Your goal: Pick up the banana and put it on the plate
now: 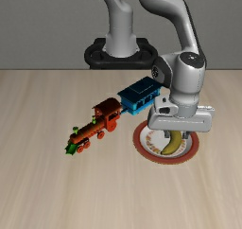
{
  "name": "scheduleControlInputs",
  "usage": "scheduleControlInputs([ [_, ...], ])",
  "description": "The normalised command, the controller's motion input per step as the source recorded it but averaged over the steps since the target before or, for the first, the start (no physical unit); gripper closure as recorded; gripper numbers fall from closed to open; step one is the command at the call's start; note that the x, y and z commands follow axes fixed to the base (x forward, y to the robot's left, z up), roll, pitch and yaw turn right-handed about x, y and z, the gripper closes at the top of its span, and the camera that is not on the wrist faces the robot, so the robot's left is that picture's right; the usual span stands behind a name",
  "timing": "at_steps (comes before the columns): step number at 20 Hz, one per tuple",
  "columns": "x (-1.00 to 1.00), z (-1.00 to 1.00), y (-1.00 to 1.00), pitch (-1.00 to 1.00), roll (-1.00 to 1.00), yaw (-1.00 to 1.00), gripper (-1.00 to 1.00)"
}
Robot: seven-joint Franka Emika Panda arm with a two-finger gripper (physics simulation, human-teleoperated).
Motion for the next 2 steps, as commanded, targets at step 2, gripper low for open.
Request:
scheduleControlInputs([
  [2, 0.00, 0.00, 0.00, 0.00, 0.00, 0.00, -1.00],
])
